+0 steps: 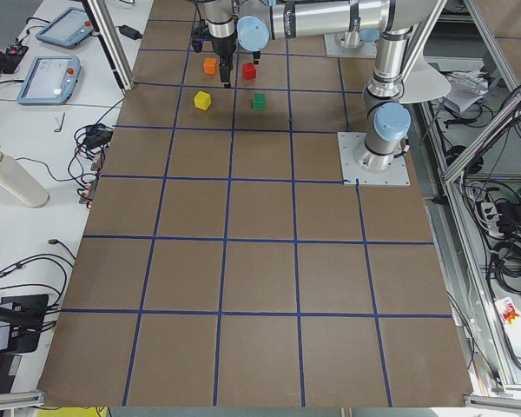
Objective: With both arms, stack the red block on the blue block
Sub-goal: 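Lower the right gripper onto the red cube and grasp it, then carry the red cube with the right gripper over the blue cube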
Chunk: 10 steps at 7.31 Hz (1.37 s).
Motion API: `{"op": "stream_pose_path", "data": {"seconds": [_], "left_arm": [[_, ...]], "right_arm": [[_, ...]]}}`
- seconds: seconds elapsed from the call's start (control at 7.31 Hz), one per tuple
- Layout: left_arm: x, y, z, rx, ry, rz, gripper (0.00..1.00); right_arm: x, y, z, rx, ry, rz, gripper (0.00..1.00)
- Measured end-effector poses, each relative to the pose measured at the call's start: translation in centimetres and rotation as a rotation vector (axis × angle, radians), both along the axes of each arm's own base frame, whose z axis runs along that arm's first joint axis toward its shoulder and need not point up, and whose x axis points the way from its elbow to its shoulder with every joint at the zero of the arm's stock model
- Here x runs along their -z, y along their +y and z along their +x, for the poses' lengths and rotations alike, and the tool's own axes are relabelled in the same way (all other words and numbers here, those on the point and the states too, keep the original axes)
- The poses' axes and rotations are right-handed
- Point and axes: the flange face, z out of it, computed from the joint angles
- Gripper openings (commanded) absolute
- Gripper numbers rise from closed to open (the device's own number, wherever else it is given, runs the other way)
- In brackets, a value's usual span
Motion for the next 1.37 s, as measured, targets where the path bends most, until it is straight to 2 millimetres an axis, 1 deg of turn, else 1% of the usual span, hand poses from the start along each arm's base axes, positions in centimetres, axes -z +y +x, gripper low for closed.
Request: {"op": "stream_pose_path", "data": {"seconds": [0.14,0.27,0.55,0.68,0.82,0.96,1.09,1.23,1.37], "left_arm": [[0.2,0.0,-0.1,0.0,-0.001,0.003,1.0],[0.3,-0.1,-0.1,-0.002,-0.001,0.005,1.0],[0.5,-0.3,-0.1,-0.002,-0.001,0.006,1.0],[0.4,-0.3,-0.1,-0.002,0.0,0.002,1.0],[0.1,-0.4,-0.1,-0.001,0.0,-0.006,1.0],[0.0,-0.5,-0.1,-0.001,0.0,-0.01,1.0],[-0.1,-0.6,0.0,-0.001,0.0,-0.013,1.0],[0.0,-0.6,0.0,0.001,0.0,-0.012,1.0],[0.1,-0.6,0.0,0.003,0.0,-0.011,1.0]], "right_arm": [[0.5,-0.3,0.6,-0.011,0.006,-0.011,1.0],[0.8,-0.9,1.1,-0.017,0.007,-0.021,0.9],[1.6,-1.6,1.7,-0.02,0.006,-0.034,0.33],[1.7,-1.7,1.8,-0.013,0.005,-0.038,0.11],[1.6,-1.7,1.8,-0.007,0.006,-0.039,0.0],[1.1,-1.7,1.8,-0.004,0.008,-0.045,0.0],[-0.1,-1.8,1.4,0.005,0.008,-0.056,0.0],[-2.1,-1.9,-0.3,0.032,0.009,-0.061,0.01],[-4.5,-2.2,-3.7,0.094,0.014,-0.051,0.01]]}}
